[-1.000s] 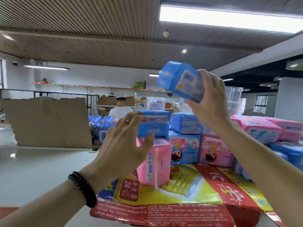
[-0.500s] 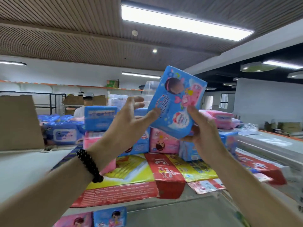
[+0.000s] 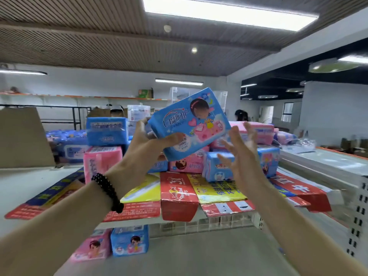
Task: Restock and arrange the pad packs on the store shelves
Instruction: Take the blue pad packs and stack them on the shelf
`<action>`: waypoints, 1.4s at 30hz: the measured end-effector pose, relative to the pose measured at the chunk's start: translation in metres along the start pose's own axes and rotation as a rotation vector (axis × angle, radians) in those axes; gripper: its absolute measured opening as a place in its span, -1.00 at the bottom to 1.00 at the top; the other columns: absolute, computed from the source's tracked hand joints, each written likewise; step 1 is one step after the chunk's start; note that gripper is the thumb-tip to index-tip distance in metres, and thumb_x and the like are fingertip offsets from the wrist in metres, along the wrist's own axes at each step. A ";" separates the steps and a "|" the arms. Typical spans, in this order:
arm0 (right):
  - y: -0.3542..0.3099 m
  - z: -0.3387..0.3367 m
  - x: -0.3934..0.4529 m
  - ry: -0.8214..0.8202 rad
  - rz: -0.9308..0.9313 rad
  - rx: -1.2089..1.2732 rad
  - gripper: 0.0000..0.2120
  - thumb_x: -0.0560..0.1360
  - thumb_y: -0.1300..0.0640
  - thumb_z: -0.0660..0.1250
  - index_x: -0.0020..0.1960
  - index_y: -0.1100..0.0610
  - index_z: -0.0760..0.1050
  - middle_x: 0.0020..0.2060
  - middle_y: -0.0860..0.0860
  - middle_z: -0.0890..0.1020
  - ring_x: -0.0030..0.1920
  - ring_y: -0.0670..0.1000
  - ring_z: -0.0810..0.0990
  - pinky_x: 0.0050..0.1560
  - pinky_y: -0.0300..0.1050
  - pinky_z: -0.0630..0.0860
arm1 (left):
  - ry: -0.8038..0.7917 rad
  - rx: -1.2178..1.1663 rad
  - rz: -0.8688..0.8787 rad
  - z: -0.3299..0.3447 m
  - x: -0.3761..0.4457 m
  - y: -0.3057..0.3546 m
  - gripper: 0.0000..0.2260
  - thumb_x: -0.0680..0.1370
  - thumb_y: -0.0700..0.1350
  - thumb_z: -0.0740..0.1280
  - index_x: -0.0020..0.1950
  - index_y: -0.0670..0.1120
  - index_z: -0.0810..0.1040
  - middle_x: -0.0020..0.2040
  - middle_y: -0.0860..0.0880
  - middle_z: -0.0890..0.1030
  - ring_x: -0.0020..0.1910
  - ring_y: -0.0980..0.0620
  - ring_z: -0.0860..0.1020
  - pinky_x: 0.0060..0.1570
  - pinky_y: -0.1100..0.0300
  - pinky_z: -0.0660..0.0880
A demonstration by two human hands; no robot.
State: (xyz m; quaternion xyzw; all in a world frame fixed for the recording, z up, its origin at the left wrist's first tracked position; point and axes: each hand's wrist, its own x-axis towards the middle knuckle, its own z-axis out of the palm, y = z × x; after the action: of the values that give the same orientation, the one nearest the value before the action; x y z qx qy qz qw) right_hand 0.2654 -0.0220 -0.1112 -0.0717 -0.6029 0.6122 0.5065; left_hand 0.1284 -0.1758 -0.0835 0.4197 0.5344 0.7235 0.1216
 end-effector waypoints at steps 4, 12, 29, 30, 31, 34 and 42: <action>-0.006 -0.018 0.004 -0.059 -0.052 -0.097 -0.46 0.56 -0.03 0.29 0.51 -0.03 0.30 0.26 -0.10 0.61 0.19 -0.18 0.61 0.26 -0.06 0.53 | -0.015 0.124 0.060 0.001 -0.006 -0.005 -0.46 0.42 -0.27 0.51 0.30 0.04 0.38 -0.09 0.10 0.73 -0.13 0.11 0.71 -0.27 0.27 0.61; 0.020 -0.020 -0.020 -0.103 -0.138 -0.169 -0.78 0.68 0.13 0.18 0.16 -0.10 0.55 -0.41 -0.25 0.56 -0.41 -0.20 0.40 -0.38 -0.36 0.32 | -0.035 0.428 0.106 0.017 -0.033 -0.039 -0.80 0.60 -0.12 0.36 0.05 0.21 0.57 -0.07 0.30 0.70 0.01 0.19 0.67 0.10 0.14 0.61; 0.041 -0.029 -0.065 -0.243 -0.389 -0.425 -0.76 0.58 -0.16 0.21 -0.07 -0.07 0.57 -0.39 0.13 0.58 -0.36 0.26 0.50 -0.42 0.04 0.42 | 0.203 0.611 0.088 0.020 -0.118 -0.029 -0.83 0.55 0.20 0.29 -0.05 0.22 0.66 -0.20 -0.10 0.71 -0.18 -0.25 0.65 -0.17 -0.16 0.62; 0.043 -0.028 -0.071 -0.234 -0.411 -0.472 -0.77 0.59 -0.14 0.22 -0.13 -0.03 0.52 -0.46 0.04 0.53 -0.46 0.11 0.42 -0.48 -0.05 0.35 | 0.252 0.637 0.105 0.022 -0.128 -0.030 -0.81 0.53 0.23 0.36 -0.14 0.17 0.67 -0.33 0.00 0.67 -0.35 -0.09 0.62 -0.31 0.04 0.59; 0.045 -0.027 -0.079 -0.227 -0.425 -0.497 -0.78 0.59 -0.12 0.23 -0.15 -0.04 0.47 -0.48 -0.02 0.48 -0.50 0.02 0.37 -0.50 -0.18 0.27 | 0.285 0.670 0.118 0.026 -0.139 -0.028 -0.79 0.47 0.27 0.42 -0.21 0.17 0.66 -0.44 0.07 0.60 -0.47 0.06 0.53 -0.42 0.22 0.50; 0.051 -0.028 -0.104 -0.242 -0.429 -0.521 -0.81 0.60 -0.13 0.22 -0.06 -0.05 0.46 -0.45 -0.15 0.49 -0.50 -0.03 0.38 -0.50 -0.28 0.20 | 0.327 0.734 0.071 0.029 -0.164 -0.031 -0.76 0.29 0.38 0.42 -0.17 0.30 0.65 -0.43 0.05 0.62 -0.50 0.16 0.49 -0.48 0.29 0.42; 0.061 -0.061 -0.169 -0.251 -0.373 -0.575 -0.58 0.59 -0.15 0.19 0.19 0.15 0.55 -0.49 -0.17 0.47 -0.50 -0.13 0.46 -0.50 -0.46 0.25 | 0.237 0.759 -0.056 0.031 -0.229 -0.068 -0.60 0.31 0.50 0.32 0.03 0.35 0.61 -0.27 0.22 0.66 -0.31 0.13 0.64 -0.37 0.27 0.55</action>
State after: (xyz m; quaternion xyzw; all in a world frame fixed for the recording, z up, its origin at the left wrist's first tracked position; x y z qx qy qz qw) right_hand 0.3559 -0.0863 -0.2653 -0.0244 -0.8108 0.3188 0.4903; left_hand 0.2744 -0.2713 -0.2497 0.3337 0.7854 0.5144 -0.0848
